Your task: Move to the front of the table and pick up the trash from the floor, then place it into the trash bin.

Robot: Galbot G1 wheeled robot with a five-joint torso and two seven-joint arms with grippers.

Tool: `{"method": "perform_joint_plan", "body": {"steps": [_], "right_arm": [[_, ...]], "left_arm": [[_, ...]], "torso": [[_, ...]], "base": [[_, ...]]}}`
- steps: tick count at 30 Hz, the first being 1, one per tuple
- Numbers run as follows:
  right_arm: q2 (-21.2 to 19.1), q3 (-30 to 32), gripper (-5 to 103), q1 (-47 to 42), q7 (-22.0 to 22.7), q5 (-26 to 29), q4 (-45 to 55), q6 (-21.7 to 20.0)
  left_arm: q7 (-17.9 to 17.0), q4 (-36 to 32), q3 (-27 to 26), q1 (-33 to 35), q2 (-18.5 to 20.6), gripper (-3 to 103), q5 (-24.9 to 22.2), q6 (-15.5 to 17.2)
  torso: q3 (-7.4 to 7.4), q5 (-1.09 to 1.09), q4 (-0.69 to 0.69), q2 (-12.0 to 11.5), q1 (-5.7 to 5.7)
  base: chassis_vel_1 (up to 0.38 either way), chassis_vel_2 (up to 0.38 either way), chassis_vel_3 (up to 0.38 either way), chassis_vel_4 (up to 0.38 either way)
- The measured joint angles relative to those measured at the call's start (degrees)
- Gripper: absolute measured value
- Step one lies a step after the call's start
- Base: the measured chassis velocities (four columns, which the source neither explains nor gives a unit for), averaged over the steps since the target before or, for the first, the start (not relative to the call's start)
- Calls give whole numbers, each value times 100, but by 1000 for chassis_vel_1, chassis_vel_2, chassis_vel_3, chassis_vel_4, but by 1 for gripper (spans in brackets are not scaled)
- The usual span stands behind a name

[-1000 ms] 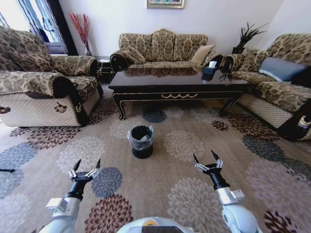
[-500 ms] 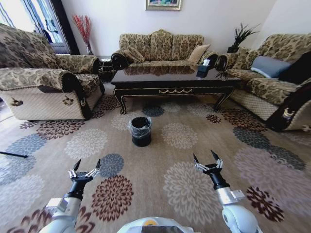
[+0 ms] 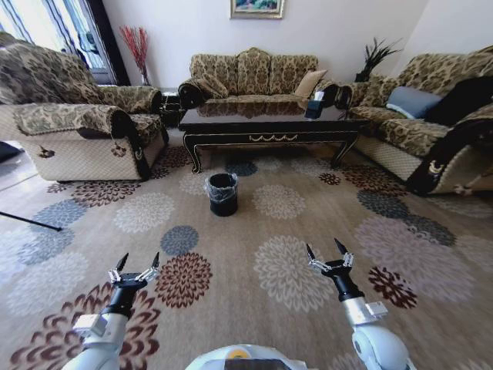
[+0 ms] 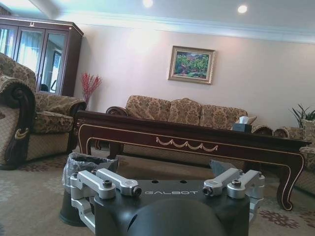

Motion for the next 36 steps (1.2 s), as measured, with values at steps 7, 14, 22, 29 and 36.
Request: {"method": "perform_joint_plan", "body": {"steps": [7, 14, 22, 29, 36], "right_arm": [[0, 0, 100, -1, 0, 0, 0, 0], [0, 0, 100, -1, 0, 0, 0, 0], [0, 0, 100, -3, 0, 0, 0, 0], [0, 0, 100, 2, 0, 0, 0, 0], [0, 0, 100, 0, 0, 0, 0, 0]], "left_arm": [[0, 0, 0, 0, 0, 100, 0, -1], [0, 0, 0, 0, 0, 100, 0, -1], [1, 0, 0, 2, 0, 100, 0, -1], [2, 0, 0, -1, 0, 100, 0, -1], [2, 0, 0, 0, 0, 100, 0, -1]], "torso": [[-1, -2, -2, 0, 0], [-1, -1, -2, 0, 0], [-3, 2, -1, 1, -2], [3, 0, -2, 1, 1], [130, 0, -3, 138, 0]], "base": [[232, -245, -257, 249], [249, -247, -261, 255], [193, -217, -209, 223], [3, -9, -30, -1], [-7, 8, 3, -6]]}}
